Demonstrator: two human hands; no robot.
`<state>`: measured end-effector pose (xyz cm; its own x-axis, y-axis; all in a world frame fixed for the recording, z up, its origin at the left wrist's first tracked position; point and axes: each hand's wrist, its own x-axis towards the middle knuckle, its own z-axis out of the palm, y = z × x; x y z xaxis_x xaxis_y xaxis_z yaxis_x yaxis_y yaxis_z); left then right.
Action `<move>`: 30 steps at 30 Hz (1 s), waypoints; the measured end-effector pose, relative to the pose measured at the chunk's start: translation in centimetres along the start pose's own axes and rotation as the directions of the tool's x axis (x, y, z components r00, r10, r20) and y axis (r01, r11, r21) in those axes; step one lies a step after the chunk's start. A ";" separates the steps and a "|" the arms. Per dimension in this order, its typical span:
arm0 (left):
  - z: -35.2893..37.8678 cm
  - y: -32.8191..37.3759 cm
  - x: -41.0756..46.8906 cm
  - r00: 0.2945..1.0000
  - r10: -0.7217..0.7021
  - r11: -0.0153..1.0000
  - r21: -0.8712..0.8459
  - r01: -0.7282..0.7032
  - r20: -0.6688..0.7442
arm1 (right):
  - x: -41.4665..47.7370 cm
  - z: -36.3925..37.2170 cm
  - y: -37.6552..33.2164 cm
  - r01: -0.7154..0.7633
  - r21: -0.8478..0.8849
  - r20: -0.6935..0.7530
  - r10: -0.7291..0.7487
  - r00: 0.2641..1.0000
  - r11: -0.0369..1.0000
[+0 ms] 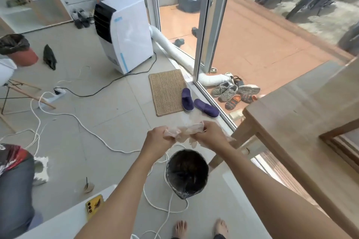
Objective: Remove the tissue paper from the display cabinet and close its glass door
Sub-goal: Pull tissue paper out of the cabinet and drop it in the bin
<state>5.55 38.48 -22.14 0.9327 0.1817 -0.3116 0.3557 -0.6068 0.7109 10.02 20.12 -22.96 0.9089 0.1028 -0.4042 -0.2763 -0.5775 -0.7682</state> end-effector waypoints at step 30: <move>31.8 -31.1 15.4 0.761 -0.538 0.774 -0.146 0.617 0.362 | 20.8 21.7 35.1 -0.621 0.210 0.307 0.553 0.775 0.755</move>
<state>6.95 35.49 -69.10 0.4967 0.1850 -0.8480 0.8590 -0.2442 0.4499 12.44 19.57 -69.06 0.4560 0.0088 -0.8900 -0.8390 -0.3294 -0.4331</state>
